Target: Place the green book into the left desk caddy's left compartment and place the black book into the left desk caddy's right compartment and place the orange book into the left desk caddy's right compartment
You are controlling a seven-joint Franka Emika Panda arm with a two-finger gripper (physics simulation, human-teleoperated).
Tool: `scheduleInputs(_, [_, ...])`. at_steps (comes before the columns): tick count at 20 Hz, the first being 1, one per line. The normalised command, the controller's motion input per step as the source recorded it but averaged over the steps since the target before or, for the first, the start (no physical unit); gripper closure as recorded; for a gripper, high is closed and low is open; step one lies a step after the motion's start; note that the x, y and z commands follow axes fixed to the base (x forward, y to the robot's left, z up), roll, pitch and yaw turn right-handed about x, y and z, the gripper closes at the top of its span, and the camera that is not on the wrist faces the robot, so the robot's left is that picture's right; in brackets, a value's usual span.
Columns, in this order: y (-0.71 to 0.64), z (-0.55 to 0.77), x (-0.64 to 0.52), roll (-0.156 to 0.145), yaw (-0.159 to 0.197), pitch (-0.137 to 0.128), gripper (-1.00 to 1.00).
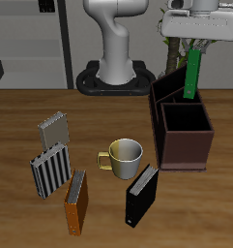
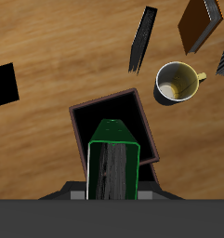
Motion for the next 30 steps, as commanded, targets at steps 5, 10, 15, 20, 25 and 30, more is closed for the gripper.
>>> scheduleInputs(5, [-0.14,-0.06,-0.33,-0.004,0.050,-0.010,1.00])
scheduleInputs(10, [0.01,0.02,-0.34,0.018,0.031,-0.009,1.00])
scheduleInputs(15, [0.13,0.01,-0.58,0.033,0.062,-0.032,1.00])
scheduleInputs(20, [-0.06,-0.16,-0.29,-0.052,0.023,0.033,1.00])
scheduleInputs(25, [0.00,-0.14,-0.29,-0.027,0.026,0.014,1.00])
scheduleInputs(30, [0.10,-0.12,-0.30,0.029,0.018,-0.013,1.00])
